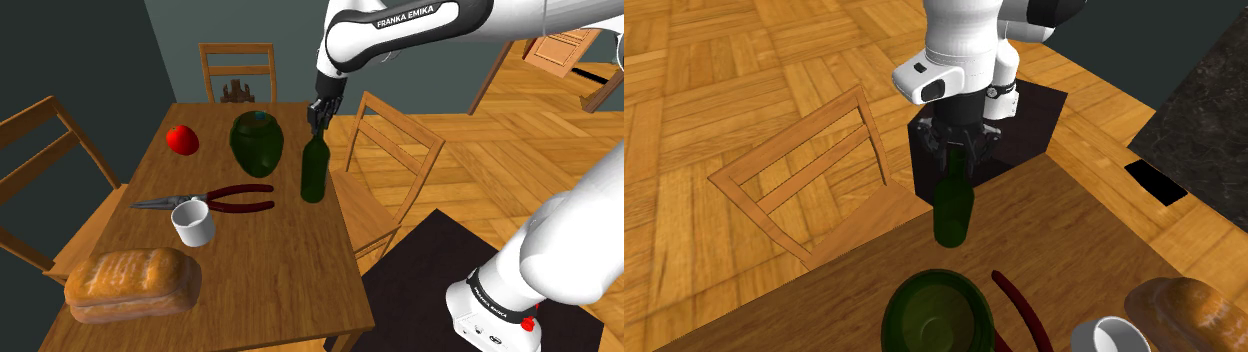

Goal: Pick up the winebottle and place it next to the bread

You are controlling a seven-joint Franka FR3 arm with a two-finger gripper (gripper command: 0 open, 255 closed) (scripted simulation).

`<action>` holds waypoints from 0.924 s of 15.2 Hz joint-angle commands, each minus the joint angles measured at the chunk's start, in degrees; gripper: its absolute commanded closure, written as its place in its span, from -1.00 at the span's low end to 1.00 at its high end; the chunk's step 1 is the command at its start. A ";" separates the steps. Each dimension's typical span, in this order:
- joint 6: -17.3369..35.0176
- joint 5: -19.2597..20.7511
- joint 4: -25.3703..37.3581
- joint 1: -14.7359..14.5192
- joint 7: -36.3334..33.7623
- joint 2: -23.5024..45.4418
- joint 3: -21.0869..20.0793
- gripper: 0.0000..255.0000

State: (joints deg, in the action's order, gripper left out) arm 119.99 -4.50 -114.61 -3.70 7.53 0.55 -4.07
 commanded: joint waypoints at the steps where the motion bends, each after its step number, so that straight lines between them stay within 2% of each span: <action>1: -1.41 0.04 1.17 0.00 -0.10 -0.27 0.00 1.00; 14: -11.19 0.24 9.54 0.09 -0.70 -1.69 0.09 1.00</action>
State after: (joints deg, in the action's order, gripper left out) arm 109.63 -4.27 -105.73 -3.62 6.87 -0.97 -3.99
